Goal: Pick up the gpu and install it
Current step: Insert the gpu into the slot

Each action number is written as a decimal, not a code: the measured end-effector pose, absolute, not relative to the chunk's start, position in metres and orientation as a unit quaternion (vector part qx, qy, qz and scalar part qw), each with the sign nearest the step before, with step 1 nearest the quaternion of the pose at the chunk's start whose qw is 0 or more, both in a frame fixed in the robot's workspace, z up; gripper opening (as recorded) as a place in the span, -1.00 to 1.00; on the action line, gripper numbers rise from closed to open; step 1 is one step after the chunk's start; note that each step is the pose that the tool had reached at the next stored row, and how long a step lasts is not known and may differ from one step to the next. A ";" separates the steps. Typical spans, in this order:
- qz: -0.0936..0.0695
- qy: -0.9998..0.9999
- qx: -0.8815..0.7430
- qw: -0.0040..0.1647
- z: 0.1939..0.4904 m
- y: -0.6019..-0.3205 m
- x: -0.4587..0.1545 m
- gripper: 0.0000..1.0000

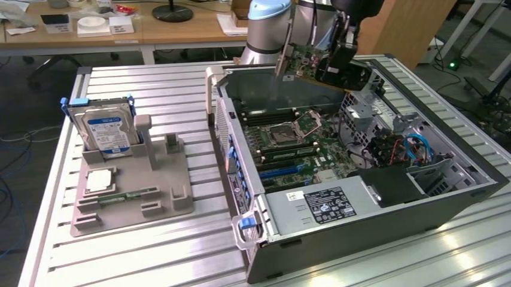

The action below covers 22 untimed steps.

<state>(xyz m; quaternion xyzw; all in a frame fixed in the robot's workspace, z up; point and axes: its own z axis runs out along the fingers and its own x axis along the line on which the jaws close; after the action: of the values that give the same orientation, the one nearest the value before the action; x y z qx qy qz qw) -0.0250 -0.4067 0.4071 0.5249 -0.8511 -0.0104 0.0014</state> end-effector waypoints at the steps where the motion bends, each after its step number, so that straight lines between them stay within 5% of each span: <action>1: -0.010 -0.848 0.530 0.001 0.407 -0.407 -0.025 -0.44; 22: -0.010 -0.749 0.662 0.003 0.406 -0.407 -0.025 -0.44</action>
<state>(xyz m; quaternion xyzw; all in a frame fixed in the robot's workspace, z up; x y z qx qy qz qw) -0.0250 -0.4068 0.4061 0.6623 -0.7491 -0.0100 0.0031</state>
